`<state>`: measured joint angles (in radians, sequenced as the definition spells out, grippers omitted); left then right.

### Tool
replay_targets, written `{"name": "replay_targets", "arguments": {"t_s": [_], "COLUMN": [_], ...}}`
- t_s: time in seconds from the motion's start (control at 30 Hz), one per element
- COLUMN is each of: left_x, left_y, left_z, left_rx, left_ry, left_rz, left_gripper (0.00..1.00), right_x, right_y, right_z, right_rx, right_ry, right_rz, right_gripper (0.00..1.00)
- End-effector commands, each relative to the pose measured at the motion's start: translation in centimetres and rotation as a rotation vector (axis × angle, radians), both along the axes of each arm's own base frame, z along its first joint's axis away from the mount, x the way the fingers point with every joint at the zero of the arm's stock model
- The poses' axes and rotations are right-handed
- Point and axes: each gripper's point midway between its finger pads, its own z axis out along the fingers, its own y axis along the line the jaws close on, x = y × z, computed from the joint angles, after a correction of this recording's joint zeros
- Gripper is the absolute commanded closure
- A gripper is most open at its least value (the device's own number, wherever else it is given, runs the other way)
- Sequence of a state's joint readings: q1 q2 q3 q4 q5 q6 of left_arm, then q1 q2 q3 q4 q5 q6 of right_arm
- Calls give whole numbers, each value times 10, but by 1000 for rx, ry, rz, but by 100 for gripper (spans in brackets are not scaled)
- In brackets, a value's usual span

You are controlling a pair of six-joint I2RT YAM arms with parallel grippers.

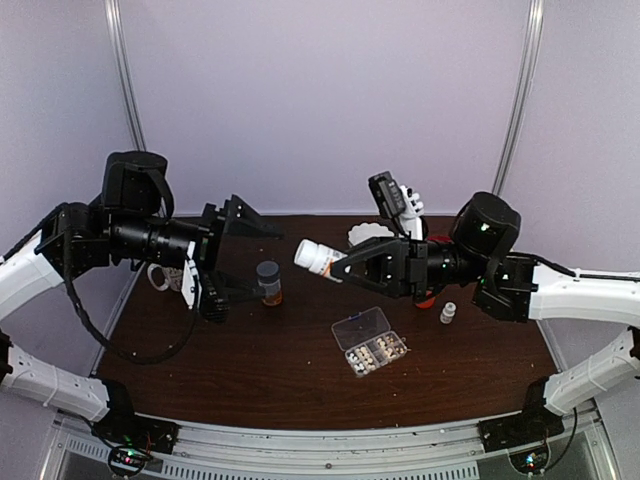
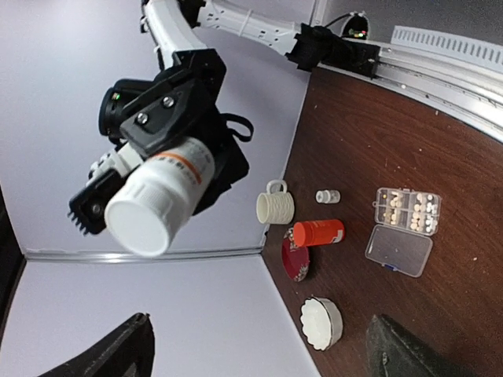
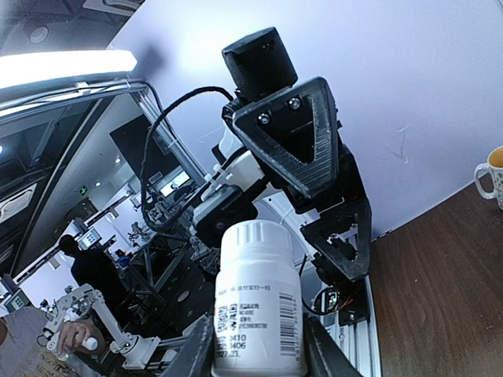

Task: Sort the pills into containers
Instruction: Screw the lid of the pill bottle onto the pill bottle.

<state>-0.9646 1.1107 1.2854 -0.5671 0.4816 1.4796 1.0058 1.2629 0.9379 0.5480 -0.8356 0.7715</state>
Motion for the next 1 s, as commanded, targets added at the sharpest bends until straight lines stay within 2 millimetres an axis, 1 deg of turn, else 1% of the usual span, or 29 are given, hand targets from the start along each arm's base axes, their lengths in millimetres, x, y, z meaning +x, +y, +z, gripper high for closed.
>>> {"name": "replay_targets", "arguments": {"t_s": [0.0, 0.03, 0.1, 0.2, 0.23, 0.27, 0.3, 0.33, 0.37, 0.43, 0.5, 0.63, 0.7, 0.77, 0.83, 0.97], "left_x": [10, 10, 13, 22, 29, 39, 50, 57, 59, 56, 52, 38, 30, 22, 16, 14], "left_y": [5, 6, 7, 13, 15, 18, 23, 26, 28, 27, 26, 13, 6, -1, -5, -6], "left_z": [39, 42, 59, 73, 76, 79, 80, 79, 76, 72, 68, 55, 49, 45, 45, 43], "left_rx": [-168, -192, -289, -407, -451, -514, -569, -595, -599, -592, -586, -489, -430, -368, -326, -307], "left_ry": [205, 278, 443, 707, 797, 951, 1056, 1135, 1211, 1333, 1496, 1831, 1964, 2065, 2130, 2171], "left_rz": [157, 182, 234, 335, 391, 468, 550, 614, 650, 674, 685, 650, 638, 618, 591, 593], "left_gripper": [2, 2, 2, 3, 2, 2, 2, 2, 2, 2, 2, 3, 5, 10, 11, 11], "right_x": [2, 5, 12, 22, 26, 30, 32, 38, 40, 48, 51, 47, 43, 37, 33, 30], "right_y": [-17, -19, -25, -35, -37, -39, -40, -41, -41, -42, -41, -38, -35, -32, -27, -14], "right_z": [-13, -17, -27, -28, -27, -25, -23, -23, -23, -24, -22, -12, -4, 2, 8, 12], "right_rx": [-73, -107, -185, -221, -220, -217, -213, -222, -228, -256, -267, -250, -228, -208, -190, -195], "right_ry": [-126, -182, -283, -440, -486, -532, -577, -622, -671, -757, -840, -975, -1019, -1053, -1073, -1091], "right_rz": [-67, -101, -167, -260, -295, -324, -346, -387, -405, -472, -511, -564, -581, -580, -576, -563], "right_gripper": [100, 100, 100, 100, 100, 100, 100, 100, 100, 100, 100, 100, 100, 100, 100, 100]}}
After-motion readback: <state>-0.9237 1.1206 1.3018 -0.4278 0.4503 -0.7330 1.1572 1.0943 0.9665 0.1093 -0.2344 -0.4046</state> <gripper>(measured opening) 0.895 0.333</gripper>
